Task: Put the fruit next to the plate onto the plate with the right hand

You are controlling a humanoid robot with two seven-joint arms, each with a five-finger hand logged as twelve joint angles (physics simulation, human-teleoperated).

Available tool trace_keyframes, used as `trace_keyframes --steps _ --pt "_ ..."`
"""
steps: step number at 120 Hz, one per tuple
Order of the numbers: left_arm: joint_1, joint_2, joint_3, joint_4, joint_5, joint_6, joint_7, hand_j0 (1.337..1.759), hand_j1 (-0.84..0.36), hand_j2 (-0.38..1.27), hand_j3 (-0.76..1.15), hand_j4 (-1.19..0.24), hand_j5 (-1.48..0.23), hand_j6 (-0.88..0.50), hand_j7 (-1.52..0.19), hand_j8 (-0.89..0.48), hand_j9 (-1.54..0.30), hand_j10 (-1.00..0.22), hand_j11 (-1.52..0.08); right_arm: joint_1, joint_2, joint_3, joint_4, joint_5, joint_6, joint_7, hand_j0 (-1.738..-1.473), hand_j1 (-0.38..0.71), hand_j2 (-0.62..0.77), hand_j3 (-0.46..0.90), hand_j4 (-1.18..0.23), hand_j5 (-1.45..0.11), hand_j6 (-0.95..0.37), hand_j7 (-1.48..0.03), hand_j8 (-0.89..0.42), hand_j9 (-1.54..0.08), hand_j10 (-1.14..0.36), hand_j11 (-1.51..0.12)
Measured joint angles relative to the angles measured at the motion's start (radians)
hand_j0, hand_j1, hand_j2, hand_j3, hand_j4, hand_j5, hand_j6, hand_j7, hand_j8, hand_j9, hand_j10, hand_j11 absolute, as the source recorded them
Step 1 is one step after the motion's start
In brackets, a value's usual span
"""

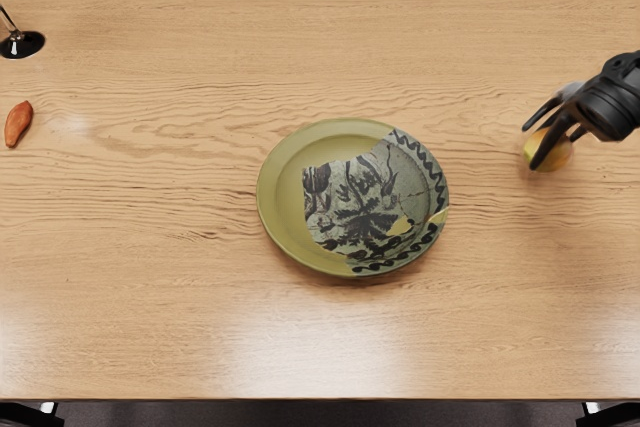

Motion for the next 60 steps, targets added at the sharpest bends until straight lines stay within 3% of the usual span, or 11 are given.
trace_keyframes --steps 28,60 --pt "0.000 0.000 0.000 0.000 0.000 0.000 0.000 1.658 0.35 0.00 0.00 0.00 0.00 0.00 0.00 0.00 0.00 0.00 0.00 -0.057 -0.076 0.294 0.011 0.000 0.211 -0.001 -1.651 0.13 0.24 0.00 -0.77 -1.04 -0.56 -1.02 -0.33 -1.03 -0.39 -1.02" --pt "0.000 0.000 0.000 0.000 0.000 0.000 0.000 1.658 0.35 0.00 0.00 0.00 0.00 0.00 0.00 0.00 0.00 0.00 0.00 -0.069 -0.005 0.455 0.084 0.008 0.297 -0.001 -1.653 0.19 0.45 0.00 -0.81 -1.13 -0.55 -1.08 -0.27 -1.11 -0.38 -1.08"
